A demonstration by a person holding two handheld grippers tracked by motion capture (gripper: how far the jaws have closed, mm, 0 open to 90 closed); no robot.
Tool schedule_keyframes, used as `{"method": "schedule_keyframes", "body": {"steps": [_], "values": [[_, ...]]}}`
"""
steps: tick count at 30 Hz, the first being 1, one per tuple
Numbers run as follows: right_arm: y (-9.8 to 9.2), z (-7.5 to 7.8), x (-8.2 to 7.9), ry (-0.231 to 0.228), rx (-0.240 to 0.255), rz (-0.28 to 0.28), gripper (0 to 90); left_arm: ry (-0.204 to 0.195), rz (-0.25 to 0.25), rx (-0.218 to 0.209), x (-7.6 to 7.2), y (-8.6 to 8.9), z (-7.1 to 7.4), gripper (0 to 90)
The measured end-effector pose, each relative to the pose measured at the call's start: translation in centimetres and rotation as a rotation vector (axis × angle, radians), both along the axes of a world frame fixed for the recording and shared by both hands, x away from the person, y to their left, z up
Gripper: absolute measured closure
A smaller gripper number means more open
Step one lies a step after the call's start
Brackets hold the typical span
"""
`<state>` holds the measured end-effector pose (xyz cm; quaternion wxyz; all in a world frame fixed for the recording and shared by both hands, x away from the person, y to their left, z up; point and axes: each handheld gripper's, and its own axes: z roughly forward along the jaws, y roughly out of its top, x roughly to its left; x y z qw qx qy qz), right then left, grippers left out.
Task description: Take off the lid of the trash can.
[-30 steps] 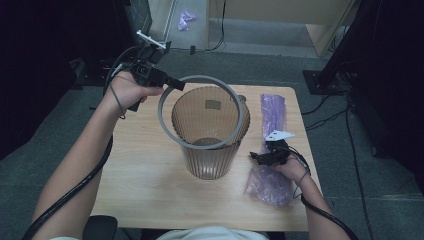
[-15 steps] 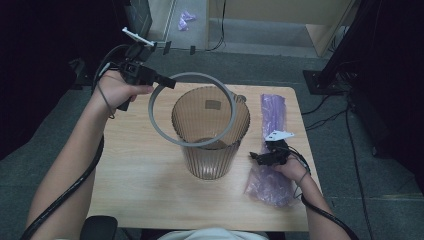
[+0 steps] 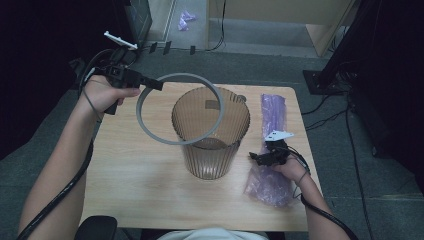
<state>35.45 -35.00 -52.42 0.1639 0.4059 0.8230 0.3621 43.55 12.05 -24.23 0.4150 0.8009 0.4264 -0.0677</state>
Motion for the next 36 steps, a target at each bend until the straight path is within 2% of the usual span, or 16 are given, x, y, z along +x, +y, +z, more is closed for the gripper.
{"method": "schedule_keyframes", "body": {"steps": [10, 18, 20, 24, 36], "values": [[0.0, 0.0, 0.0, 0.0, 0.0, -0.001, 9.1, -0.001, 0.039, -0.011, -0.4, 2.0, -0.3, 82.1], [0.0, 0.0, 0.0, 0.0, 0.0, -0.001, 9.1, 0.007, 0.053, 0.002, -0.8, 3.5, -0.5, 82.2], [0.0, 0.0, 0.0, 0.0, 0.0, -0.002, 9.1, 0.019, 0.056, -0.015, -0.9, 3.8, -0.7, 82.1], [0.0, 0.0, 0.0, 0.0, 0.001, -0.002, 9.1, 0.023, 0.067, -0.019, -1.1, 4.7, -0.8, 82.2], [0.1, 0.0, -0.1, -0.001, 0.0, -0.002, 9.0, 0.019, 0.108, -0.005, -2.0, 6.9, -1.1, 82.1]]}}
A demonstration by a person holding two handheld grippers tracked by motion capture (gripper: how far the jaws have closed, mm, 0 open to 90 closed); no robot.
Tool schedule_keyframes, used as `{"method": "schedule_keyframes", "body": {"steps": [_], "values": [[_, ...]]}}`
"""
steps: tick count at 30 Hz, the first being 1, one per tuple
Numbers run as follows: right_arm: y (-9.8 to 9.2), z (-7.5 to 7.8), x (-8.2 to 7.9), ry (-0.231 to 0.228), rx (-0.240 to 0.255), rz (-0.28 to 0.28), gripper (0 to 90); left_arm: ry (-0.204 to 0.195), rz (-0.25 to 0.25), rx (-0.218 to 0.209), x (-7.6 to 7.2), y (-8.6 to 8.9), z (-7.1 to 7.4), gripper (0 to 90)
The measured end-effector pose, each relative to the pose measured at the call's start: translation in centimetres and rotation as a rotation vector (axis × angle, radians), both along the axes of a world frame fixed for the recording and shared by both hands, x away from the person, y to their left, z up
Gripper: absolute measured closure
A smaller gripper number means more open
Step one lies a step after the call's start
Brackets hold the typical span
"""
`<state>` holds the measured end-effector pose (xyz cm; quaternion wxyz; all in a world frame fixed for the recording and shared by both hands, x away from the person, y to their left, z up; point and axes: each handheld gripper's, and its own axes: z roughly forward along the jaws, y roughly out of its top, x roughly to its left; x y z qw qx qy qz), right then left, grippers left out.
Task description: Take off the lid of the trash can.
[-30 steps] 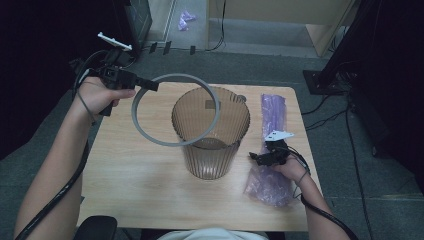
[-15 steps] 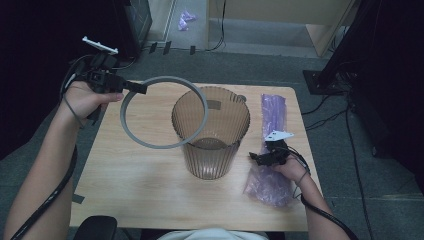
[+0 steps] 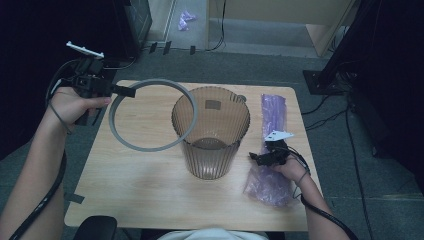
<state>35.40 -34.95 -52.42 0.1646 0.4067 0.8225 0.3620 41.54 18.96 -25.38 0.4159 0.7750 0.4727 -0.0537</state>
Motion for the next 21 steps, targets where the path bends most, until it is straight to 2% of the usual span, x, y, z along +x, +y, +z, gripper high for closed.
{"method": "schedule_keyframes", "body": {"steps": [5, 17, 21], "values": [[0.0, 0.0, 0.0, -0.001, 0.0, -0.001, 9.1, -0.002, 0.029, -0.013, -0.1, 1.2, -0.2, 82.2], [0.0, 0.0, 0.0, -0.001, 0.0, -0.002, 9.0, 0.007, 0.061, -0.027, -0.8, 3.4, -0.6, 82.1], [0.0, 0.0, 0.0, -0.002, 0.0, -0.001, 9.0, 0.011, 0.077, -0.004, -1.1, 4.0, -0.8, 82.1]]}}
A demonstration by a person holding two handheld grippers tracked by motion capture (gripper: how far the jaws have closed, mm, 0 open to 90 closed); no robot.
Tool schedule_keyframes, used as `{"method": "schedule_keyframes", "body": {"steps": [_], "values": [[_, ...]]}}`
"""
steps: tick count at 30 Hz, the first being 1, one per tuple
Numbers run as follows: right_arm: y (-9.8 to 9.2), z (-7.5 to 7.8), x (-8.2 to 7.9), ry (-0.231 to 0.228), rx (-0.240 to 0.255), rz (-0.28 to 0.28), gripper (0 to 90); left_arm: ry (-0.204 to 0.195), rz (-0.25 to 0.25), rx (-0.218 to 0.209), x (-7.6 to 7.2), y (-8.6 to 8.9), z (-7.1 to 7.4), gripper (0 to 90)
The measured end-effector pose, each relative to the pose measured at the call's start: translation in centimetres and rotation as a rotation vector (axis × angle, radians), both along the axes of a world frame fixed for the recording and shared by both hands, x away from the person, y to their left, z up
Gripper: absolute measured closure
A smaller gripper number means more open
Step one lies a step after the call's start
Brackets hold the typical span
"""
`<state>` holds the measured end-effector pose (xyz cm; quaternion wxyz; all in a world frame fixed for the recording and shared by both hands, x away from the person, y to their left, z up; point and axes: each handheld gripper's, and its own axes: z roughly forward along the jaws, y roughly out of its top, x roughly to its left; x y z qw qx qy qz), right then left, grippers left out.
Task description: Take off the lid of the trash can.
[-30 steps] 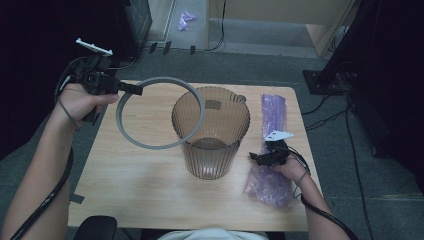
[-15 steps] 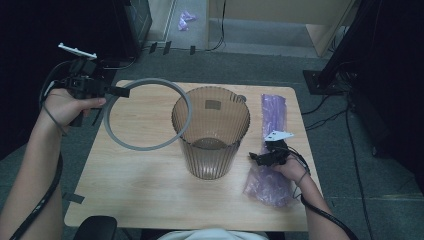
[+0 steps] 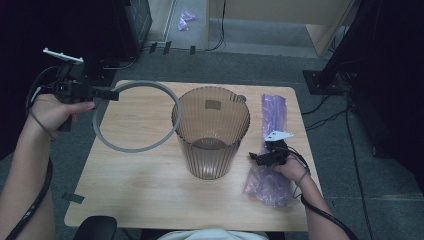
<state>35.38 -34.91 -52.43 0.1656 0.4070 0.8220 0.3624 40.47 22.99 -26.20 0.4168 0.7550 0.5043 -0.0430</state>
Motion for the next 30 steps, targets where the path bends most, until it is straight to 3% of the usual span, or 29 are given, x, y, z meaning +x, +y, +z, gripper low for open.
{"method": "schedule_keyframes", "body": {"steps": [9, 16, 20, 25, 28, 30], "values": [[0.0, 0.0, 0.0, 0.002, 0.001, 0.001, 9.0, -0.006, 0.027, -0.012, -0.7, 1.6, -0.2, 82.1], [-0.1, 0.0, 0.1, 0.003, -0.001, 0.013, 9.1, -0.036, 0.047, -0.01, -1.5, 2.8, -0.1, 82.0], [-0.2, 0.4, 0.1, 0.029, -0.004, 0.043, 9.5, -0.03, 0.061, -0.008, -1.7, 3.3, -0.7, 82.1], [-0.4, 1.0, 0.1, 0.017, 0.026, 0.045, 9.6, -0.015, 0.081, 0.004, -1.8, 3.8, -2.0, 82.0], [-0.7, 1.6, 0.1, 0.0, 0.047, 0.035, 9.6, -0.028, 0.089, 0.02, -1.9, 3.9, -2.6, 82.0], [-0.9, 1.9, 0.1, -0.018, 0.056, 0.023, 9.6, -0.033, 0.098, -0.001, -2.0, 4.2, -3.1, 81.8]]}}
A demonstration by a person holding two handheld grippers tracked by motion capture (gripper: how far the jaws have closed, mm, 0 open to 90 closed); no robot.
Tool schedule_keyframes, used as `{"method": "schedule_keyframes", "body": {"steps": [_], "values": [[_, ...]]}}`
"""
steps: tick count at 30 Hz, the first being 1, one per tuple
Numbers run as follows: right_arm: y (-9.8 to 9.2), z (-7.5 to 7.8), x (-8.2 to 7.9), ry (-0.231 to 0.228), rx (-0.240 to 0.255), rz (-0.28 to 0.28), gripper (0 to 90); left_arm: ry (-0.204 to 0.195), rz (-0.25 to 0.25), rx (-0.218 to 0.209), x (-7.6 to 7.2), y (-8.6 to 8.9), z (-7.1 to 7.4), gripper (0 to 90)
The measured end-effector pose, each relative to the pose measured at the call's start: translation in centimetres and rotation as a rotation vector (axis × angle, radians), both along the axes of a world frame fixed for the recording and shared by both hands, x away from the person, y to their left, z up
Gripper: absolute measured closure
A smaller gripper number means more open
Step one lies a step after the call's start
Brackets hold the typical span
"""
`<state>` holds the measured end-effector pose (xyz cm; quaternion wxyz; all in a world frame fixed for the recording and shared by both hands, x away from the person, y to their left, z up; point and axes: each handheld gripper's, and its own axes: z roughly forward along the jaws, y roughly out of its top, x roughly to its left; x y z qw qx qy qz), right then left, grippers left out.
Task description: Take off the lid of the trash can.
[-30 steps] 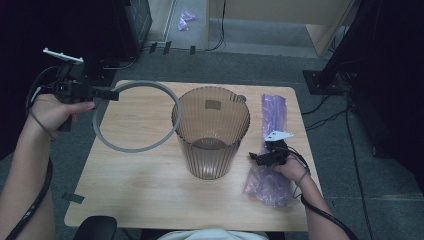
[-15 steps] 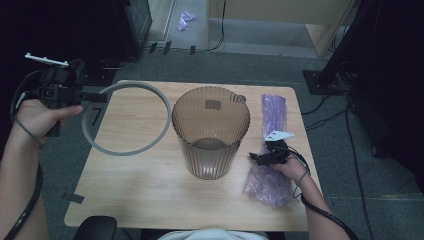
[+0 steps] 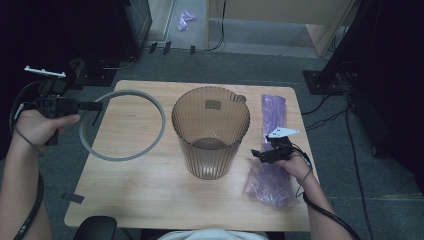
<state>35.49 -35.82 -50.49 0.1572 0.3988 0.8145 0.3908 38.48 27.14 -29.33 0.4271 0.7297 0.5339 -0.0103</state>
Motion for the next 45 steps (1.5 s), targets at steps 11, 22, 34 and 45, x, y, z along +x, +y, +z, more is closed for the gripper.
{"method": "schedule_keyframes", "body": {"steps": [11, 22, 34, 45], "values": [[-1.1, 0.9, 0.0, -0.014, 0.017, -0.033, 9.6, 0.048, 0.004, -0.022, 0.3, -0.5, -4.9, 81.9], [-1.9, 1.3, 0.0, -0.029, 0.03, -0.064, 9.8, 0.05, 0.005, -0.048, 0.1, -1.0, -7.8, 81.8], [-3.2, 1.3, 0.2, -0.005, 0.026, -0.099, 9.8, 0.063, -0.028, -0.035, 0.4, -2.1, -10.0, 81.6], [-4.5, 1.4, 0.2, -0.015, 0.031, -0.149, 14.7, 0.06, -0.005, -0.02, 0.1, -1.9, -11.8, 81.5]]}}
